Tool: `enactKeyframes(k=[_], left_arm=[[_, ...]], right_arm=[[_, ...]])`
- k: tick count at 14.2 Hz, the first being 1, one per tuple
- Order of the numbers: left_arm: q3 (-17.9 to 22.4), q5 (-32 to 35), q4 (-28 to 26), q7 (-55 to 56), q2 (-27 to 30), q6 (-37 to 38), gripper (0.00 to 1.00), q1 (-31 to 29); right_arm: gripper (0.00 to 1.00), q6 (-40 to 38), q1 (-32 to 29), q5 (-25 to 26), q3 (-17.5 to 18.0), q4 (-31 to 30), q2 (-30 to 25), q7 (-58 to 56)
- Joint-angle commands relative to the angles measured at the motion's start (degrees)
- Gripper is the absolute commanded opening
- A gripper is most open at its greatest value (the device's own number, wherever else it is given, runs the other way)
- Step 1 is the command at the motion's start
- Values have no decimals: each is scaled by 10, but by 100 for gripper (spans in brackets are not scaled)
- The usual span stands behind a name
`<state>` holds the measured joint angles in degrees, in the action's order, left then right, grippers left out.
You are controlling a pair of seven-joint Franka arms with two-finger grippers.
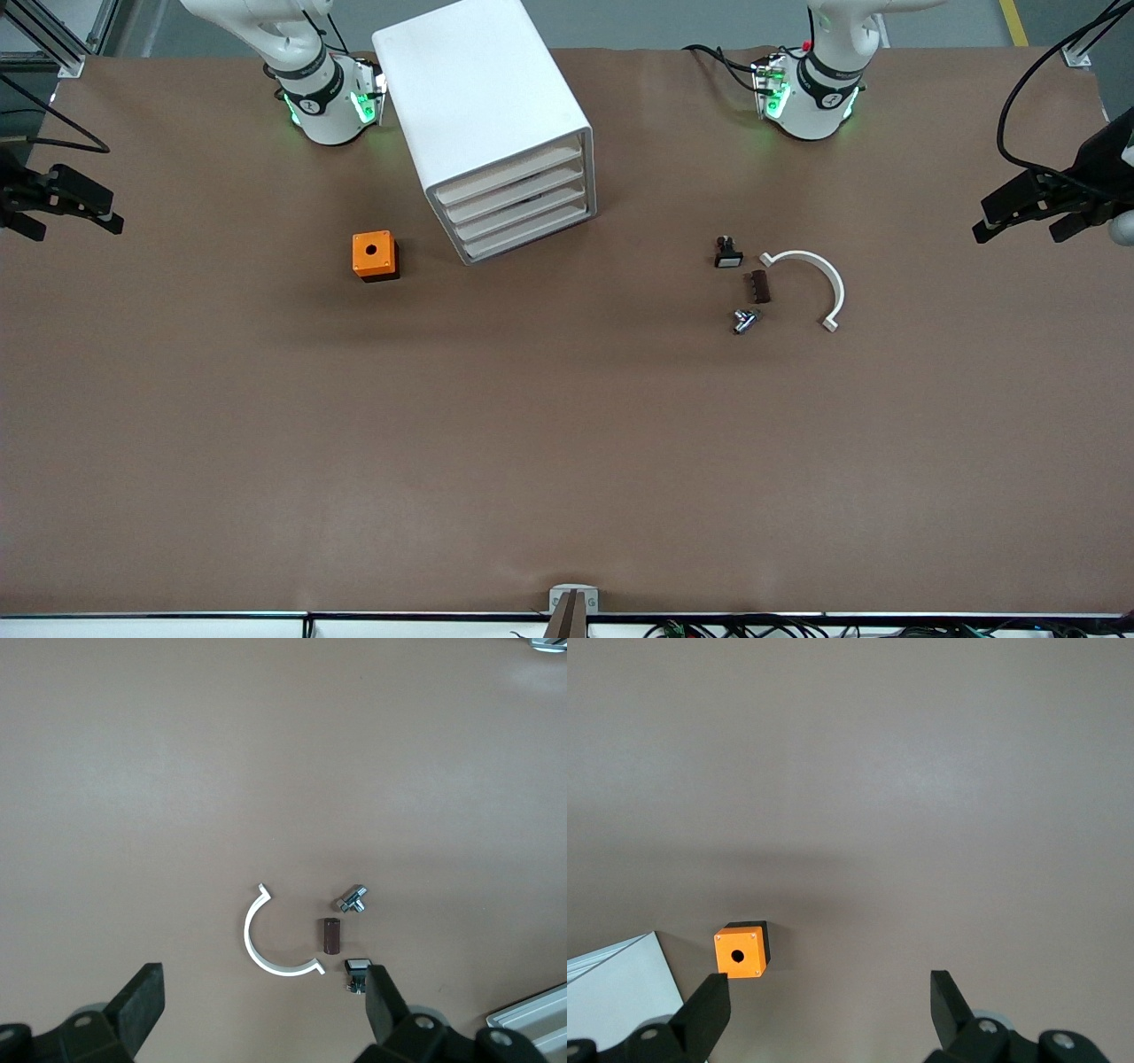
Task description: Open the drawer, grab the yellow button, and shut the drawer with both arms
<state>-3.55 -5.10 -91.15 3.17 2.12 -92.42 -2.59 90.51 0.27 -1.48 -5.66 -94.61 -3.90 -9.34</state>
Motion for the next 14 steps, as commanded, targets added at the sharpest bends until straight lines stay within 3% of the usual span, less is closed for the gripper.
enactKeyframes(k=[1, 11, 14], left_arm=[[-5, 24, 13, -8, -5, 9, 100, -4], [1, 24, 15, -4, -42, 10, 100, -10], [0, 22, 13, -2, -78, 10, 100, -6]], right_arm=[[100, 4, -9, -11, 5, -11, -15, 0], [100, 0, -7, 3, 7, -1, -9, 4], [100, 5, -10, -5, 6, 0, 44, 0]])
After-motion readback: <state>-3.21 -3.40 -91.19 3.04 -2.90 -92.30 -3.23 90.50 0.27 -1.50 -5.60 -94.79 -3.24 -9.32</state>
